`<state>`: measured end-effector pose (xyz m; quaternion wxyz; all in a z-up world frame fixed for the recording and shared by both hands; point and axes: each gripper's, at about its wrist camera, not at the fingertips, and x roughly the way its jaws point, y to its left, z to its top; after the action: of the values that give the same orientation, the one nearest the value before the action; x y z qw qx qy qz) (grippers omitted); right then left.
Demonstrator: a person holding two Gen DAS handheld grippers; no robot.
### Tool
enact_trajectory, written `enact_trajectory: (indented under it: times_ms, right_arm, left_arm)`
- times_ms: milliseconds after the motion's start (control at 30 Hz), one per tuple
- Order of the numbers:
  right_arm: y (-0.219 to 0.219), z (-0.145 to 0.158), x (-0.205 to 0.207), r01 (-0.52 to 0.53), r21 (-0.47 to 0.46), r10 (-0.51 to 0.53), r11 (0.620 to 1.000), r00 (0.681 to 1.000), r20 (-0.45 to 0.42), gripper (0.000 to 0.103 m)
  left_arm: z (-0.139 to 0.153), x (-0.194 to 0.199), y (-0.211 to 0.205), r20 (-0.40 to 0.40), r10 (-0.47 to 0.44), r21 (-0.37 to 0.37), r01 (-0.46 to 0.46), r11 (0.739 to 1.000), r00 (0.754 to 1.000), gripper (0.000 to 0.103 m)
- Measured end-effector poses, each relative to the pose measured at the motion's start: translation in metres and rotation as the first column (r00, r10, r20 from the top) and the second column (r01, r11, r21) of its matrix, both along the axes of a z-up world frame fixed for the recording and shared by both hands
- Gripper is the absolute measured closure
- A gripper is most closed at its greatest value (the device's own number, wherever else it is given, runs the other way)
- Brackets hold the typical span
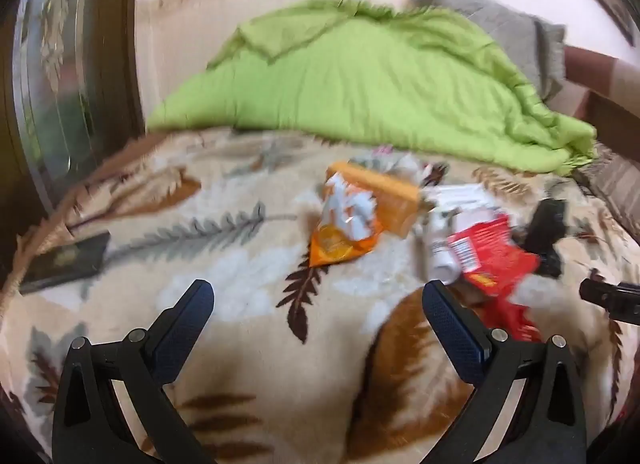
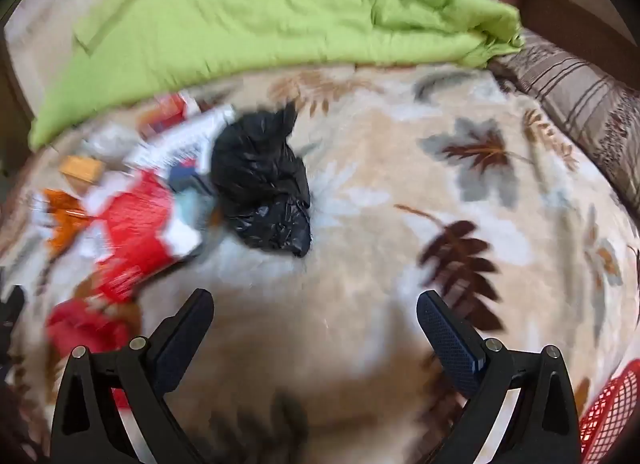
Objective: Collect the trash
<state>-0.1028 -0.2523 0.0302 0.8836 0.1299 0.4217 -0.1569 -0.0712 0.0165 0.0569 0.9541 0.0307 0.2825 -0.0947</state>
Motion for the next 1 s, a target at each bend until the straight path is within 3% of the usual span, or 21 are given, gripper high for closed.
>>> enact_trajectory:
  times_ms: [133,233,333,467,1000]
  right_arm:
    - [0.01,0.034,-0.054,-0.046,-0.074,0.055,0.996,0.99,0.133,0.0]
    - [0.03,0.056,-0.093,-0.064,-0.206,0.109,0.976,0.971,0.215,0.0]
    - [0.042,0.059,-0.126,-0.074,-0.223,0.136,0.972,0.953,0.272,0.0]
    - [0.052,0.07,-0.159,-0.014,-0.278,0.12,0.96,0.922,0.369,0.0]
    - [0.046,0.063,-0.173,0.01,-0.265,0.089,0.964,0.928,0.362,0.0]
  left_arm:
    - [0.023,-0.046,-0.001,0.104,-0.068,-0.014,0.07,0.997,0.992,0.0]
    - [0.031,-0.084,0.0,0.159,-0.09,0.02,0.088,0.996,0.983,0.0]
    - [0.033,-0.121,-0.002,0.223,-0.124,0.065,0.112,0.992,0.967,0.0]
    - [0.029,-0.143,-0.007,0.242,-0.187,0.081,0.173,0.982,0.952,0.0]
    - [0.022,-0.148,-0.008,0.197,-0.188,0.075,0.176,0.981,0.962,0.0]
